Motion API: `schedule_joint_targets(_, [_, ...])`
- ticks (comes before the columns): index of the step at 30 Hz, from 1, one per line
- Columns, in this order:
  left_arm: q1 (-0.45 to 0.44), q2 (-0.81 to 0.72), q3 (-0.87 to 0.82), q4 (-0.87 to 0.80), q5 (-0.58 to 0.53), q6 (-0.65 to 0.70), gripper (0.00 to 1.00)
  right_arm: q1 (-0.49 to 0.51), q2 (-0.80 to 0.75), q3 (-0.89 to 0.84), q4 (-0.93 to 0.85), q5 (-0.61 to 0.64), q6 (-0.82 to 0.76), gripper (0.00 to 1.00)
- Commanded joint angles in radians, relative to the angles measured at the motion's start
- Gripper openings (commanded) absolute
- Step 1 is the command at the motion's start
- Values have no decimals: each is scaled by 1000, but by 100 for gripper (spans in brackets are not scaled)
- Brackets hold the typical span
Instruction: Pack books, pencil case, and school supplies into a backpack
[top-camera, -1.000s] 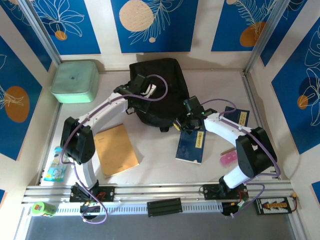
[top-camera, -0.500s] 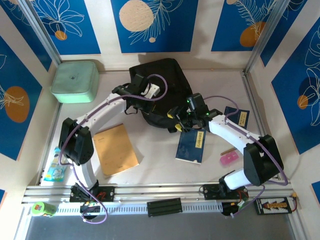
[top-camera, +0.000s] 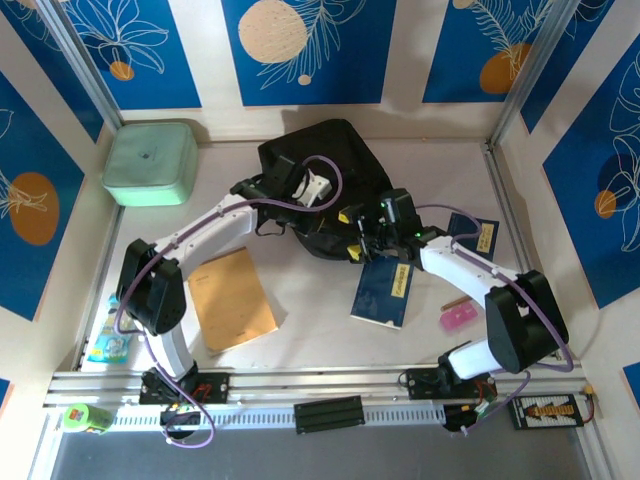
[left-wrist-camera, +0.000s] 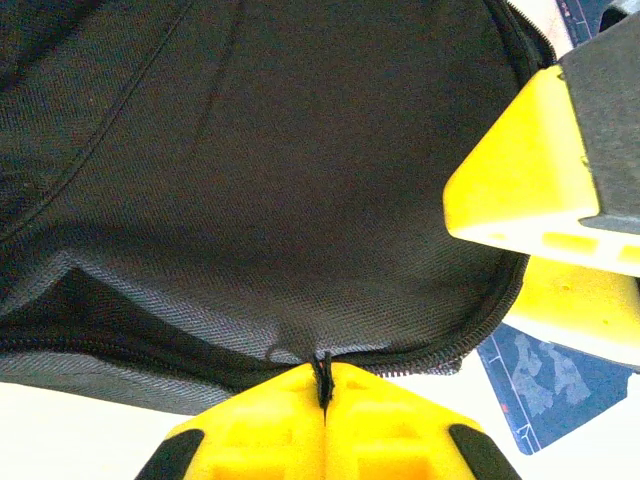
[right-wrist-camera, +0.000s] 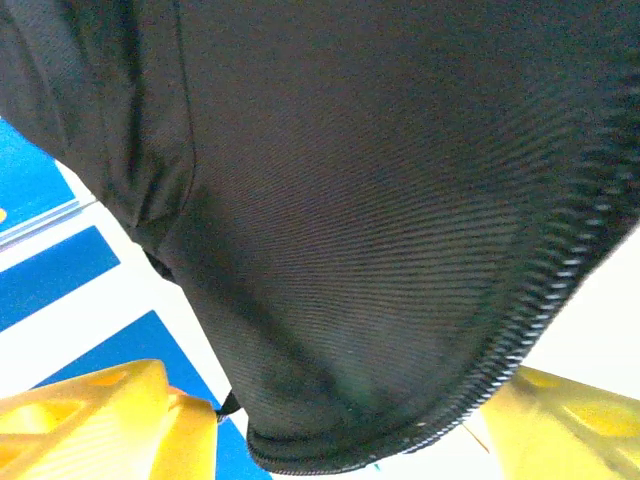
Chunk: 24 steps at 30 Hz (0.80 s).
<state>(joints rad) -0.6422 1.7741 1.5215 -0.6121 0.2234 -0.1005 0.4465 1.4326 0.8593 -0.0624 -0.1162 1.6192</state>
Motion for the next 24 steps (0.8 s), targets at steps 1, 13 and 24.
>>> schedule_joint_targets(1, [-9,-48,-4,29,54,-14,0,1,22,-3,-12,9,42,76])
schedule_joint_targets(13, [5,-50,12,-52,-216,90,0,1,43,39,-213,165,-112,0])
schedule_joint_targets(24, [39,32,78,-107,-415,157,0,5,6,-9,-300,181,-145,0])
